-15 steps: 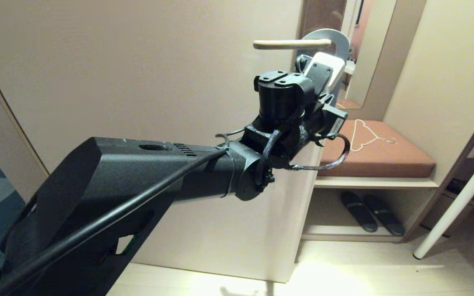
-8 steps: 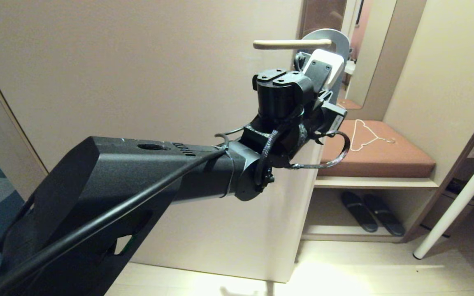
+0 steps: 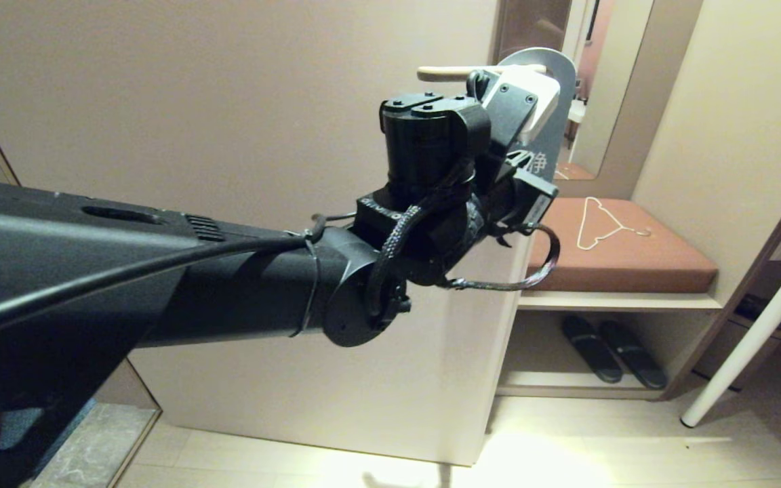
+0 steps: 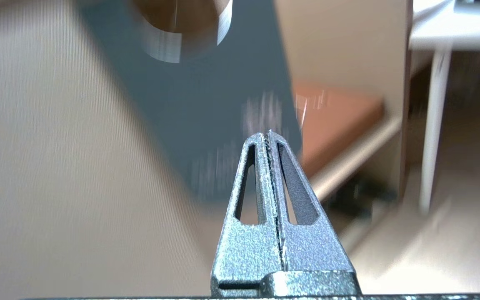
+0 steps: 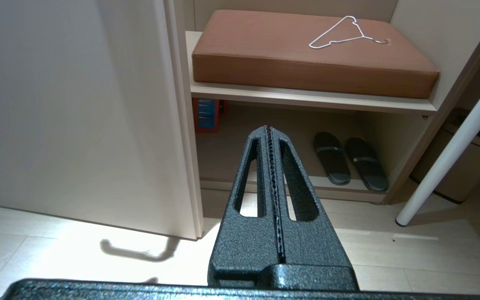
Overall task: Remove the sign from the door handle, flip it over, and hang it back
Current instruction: Hang the sign back with the other side facing out, then take down the sign
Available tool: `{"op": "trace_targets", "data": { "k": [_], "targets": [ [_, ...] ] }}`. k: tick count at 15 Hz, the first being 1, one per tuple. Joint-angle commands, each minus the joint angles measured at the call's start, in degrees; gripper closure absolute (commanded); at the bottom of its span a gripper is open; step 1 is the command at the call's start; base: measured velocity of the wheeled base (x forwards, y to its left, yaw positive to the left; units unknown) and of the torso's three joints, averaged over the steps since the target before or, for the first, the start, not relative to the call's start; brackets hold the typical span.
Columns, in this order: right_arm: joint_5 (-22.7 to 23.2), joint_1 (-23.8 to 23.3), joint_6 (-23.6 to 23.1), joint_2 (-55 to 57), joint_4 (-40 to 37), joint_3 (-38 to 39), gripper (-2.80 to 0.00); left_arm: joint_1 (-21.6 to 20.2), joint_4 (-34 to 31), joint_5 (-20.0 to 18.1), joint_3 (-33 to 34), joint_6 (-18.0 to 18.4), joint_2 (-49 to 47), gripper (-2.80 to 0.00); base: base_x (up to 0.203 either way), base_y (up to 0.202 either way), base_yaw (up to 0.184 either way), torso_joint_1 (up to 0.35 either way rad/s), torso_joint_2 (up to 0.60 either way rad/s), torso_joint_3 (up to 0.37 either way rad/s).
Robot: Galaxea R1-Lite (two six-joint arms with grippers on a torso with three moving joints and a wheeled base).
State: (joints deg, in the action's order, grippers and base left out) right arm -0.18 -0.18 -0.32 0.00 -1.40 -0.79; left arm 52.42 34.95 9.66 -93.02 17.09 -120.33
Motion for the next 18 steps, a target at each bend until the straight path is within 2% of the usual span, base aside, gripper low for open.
{"op": "trace_targets", "data": {
  "k": [1,5,7,8,11,12,14,18],
  "targets": [
    [0.0,0.0,0.0,0.1,0.0,0.0,0.00,-0.3,0.3,0.6,7.5,0.1,6.1,0.00,0.000,0.000,0.000,0.000,0.00,0.000],
    [0.0,0.0,0.0,0.1,0.0,0.0,0.00,-3.7,0.2,3.5,32.1,0.5,18.0,0.00,0.000,0.000,0.000,0.000,0.00,0.000],
    [0.0,0.0,0.0,0.1,0.0,0.0,0.00,-7.7,0.2,6.2,44.0,0.6,24.3,0.00,0.000,0.000,0.000,0.000,0.00,0.000],
    [0.0,0.0,0.0,0.1,0.0,0.0,0.00,-11.2,0.2,7.3,49.2,0.5,27.7,0.00,0.000,0.000,0.000,0.000,0.00,0.000],
    [0.0,0.0,0.0,0.1,0.0,0.0,0.00,-23.5,0.4,8.8,58.0,-0.6,34.3,0.00,0.000,0.000,0.000,0.000,0.00,0.000],
    [0.0,0.0,0.0,0.1,0.0,0.0,0.00,-26.0,0.9,9.0,60.0,-1.7,36.9,0.00,0.000,0.000,0.000,0.000,0.00,0.000],
    [0.0,0.0,0.0,0.1,0.0,0.0,0.00,-29.2,3.9,9.6,64.1,-4.4,40.5,0.00,0.000,0.000,0.000,0.000,0.00,0.000],
    [0.0,0.0,0.0,0.1,0.0,0.0,0.00,-34.5,10.3,11.8,76.0,-5.3,47.8,0.00,0.000,0.000,0.000,0.000,0.00,0.000]
  ]
}}
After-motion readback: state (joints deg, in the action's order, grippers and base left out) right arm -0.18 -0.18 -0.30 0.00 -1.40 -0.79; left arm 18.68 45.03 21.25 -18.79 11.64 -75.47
